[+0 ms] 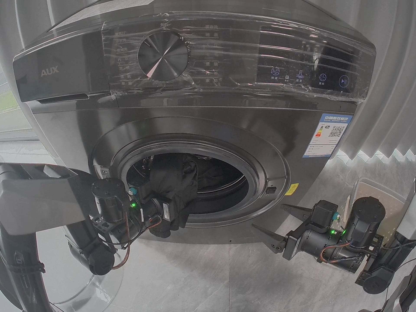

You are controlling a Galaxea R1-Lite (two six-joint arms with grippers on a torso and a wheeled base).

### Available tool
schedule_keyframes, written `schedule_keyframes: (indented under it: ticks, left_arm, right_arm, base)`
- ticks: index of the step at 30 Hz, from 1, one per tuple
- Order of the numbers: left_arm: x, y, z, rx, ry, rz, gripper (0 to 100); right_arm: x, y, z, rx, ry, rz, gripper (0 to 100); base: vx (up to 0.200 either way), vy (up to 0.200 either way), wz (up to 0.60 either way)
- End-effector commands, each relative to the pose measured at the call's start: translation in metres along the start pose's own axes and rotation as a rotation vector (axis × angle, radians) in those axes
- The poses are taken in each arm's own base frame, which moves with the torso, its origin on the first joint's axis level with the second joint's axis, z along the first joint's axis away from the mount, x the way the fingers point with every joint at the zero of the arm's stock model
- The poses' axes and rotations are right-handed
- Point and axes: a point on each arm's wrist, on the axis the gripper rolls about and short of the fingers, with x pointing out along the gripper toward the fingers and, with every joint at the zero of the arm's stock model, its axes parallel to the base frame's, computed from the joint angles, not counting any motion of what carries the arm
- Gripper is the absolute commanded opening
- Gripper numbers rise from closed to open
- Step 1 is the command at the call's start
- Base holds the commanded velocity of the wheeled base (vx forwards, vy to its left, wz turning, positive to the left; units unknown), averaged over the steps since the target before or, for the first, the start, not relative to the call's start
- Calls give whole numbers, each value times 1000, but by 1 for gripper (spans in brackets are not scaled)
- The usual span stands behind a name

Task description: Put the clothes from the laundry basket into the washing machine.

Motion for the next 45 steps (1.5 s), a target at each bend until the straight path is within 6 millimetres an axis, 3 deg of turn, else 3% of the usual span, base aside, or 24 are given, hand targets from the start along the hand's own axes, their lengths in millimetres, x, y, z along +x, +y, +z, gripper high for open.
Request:
schedule_keyframes:
  ticks: [1,5,17,24,31,39,45]
  left_arm:
    - [1,0,-1,0,1,-1,0]
    - [1,0,-1,0,0,-1,0]
    - [8,-4,5,5,-37,-13,0]
    - [45,-23,4,-2,-114,-73,0]
    - [86,-49,6,-93,-214,-83,0]
    - [103,-53,-20,-121,-179,-29,0]
    - [126,-50,-15,-144,-205,-2,0]
  right_arm:
    - [-1,0,-2,0,8,-1,100]
    - [-1,0,-2,0,11,-1,100]
    - [-15,-4,-13,3,77,-29,100]
    - [-37,-23,-28,23,171,-120,100]
    - [-40,-23,-26,22,166,-113,100]
    - [-41,-23,-26,21,165,-113,100]
    - [-40,-22,-27,22,170,-108,100]
  base:
    - [0,200,0]
    - [0,200,0]
    - [0,0,0]
    - [0,0,0]
    - [0,0,0]
    - [0,0,0]
    - [0,0,0]
